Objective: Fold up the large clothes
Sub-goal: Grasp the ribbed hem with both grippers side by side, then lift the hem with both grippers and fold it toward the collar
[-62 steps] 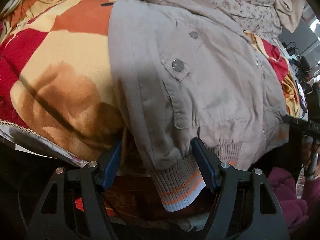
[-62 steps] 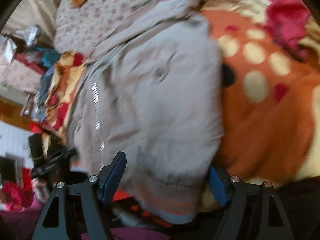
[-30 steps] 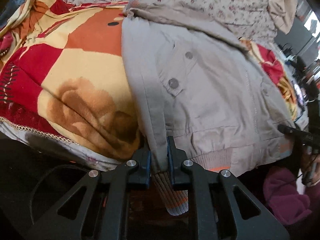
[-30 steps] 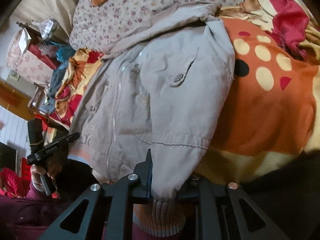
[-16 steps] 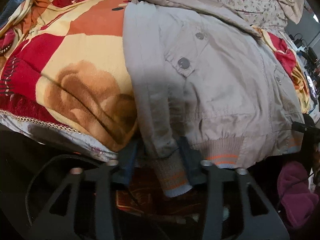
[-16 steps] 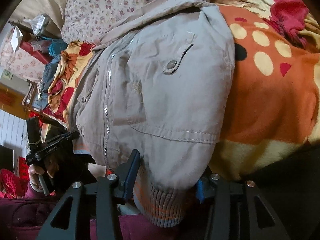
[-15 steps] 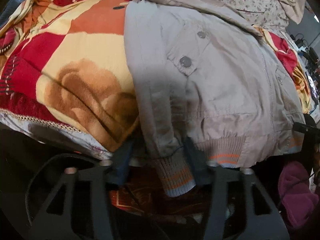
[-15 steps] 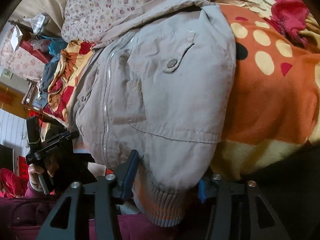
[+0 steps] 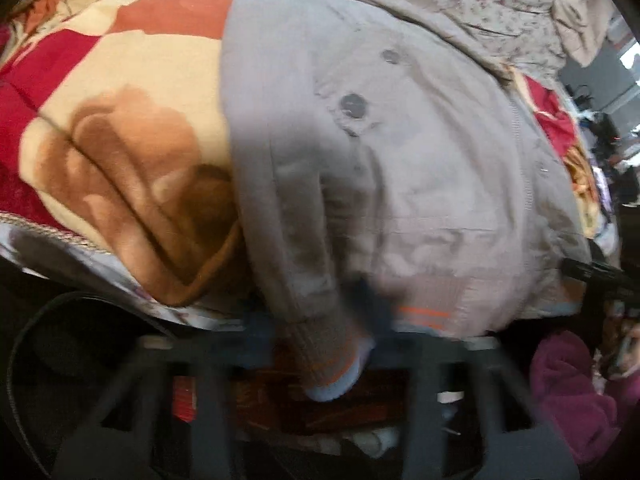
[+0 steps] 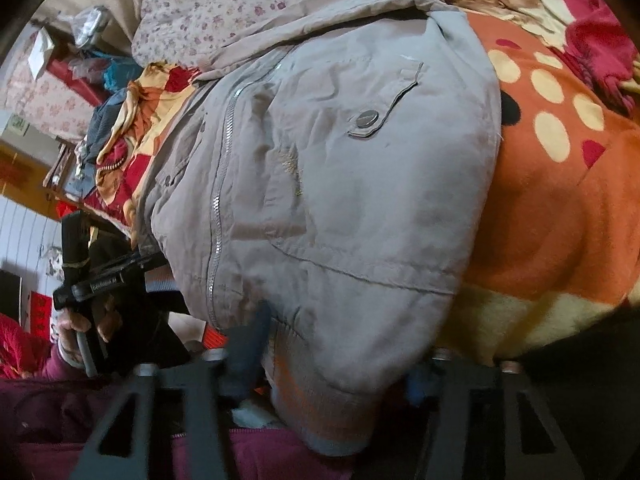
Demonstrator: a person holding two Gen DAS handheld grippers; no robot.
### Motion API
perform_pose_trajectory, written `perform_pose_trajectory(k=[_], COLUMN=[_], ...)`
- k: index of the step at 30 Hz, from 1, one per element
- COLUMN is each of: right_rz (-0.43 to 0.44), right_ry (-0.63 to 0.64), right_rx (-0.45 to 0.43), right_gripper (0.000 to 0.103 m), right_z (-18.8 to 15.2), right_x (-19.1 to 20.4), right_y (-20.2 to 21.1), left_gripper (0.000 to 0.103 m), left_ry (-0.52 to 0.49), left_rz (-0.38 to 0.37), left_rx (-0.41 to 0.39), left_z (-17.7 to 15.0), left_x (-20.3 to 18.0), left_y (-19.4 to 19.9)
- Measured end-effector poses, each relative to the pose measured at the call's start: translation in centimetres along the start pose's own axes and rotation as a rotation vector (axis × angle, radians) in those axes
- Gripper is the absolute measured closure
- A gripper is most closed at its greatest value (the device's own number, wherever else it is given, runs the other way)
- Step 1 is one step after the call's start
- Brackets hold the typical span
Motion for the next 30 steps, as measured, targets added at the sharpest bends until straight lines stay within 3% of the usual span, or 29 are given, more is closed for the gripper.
perform_pose_trajectory(k=[2, 5, 9, 15, 19, 25, 30], right_rz=[0.021, 0.121, 0.190, 0.191, 0.193, 0.122, 0.047], right_ry=[0.013, 0.014, 0.026, 0.002, -0.063, -0.123, -0.187], right_rx=[-0.027, -0.097, -0.181, -0.356, -0.451, -0.494, -0.476], right_gripper=[0.077, 0.080, 0.081, 0.082, 0.082, 0.083, 0.083], right_z=[0.3, 1.7, 4.6, 10.9, 16.0, 24.0, 30.5], right_x=[0.6, 1.7, 2.8, 3.4, 2.7, 0.2, -3.7], right_y=[1.0, 3.6, 6.0, 8.7, 9.6, 8.8, 6.2], left_gripper=[0.088, 0.089, 0.089, 0.089, 0.089, 0.089, 0.089], left_ry=[-0.018, -0.020, -0.015, 0.016, 0.016, 0.020, 0.045], left_rz=[-0.029, -0.130, -0.174, -0.172, -0.147, -0.122, -0.056], left_rx=[-0.029, -0.076, -0.182, -0.303, -0.395, -0.452, -0.446], left_z=[0.3, 1.4, 4.2, 10.3, 16.7, 25.4, 32.5], left_x=[-0.5, -1.6, -2.0, -1.6, -1.9, -2.1, -1.2], left_y=[1.3, 4.5, 8.7, 11.9, 12.8, 12.4, 8.6])
Point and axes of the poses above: each gripper's, at about its wrist camera, not at the fingertips, and y roughly against the way its jaws point, x to its left, z to its top, the point moved 8 cm from there along -y, roughly the way its jaws point, and after that the axes turned 1 degree about -z, right-handed, at the moved point
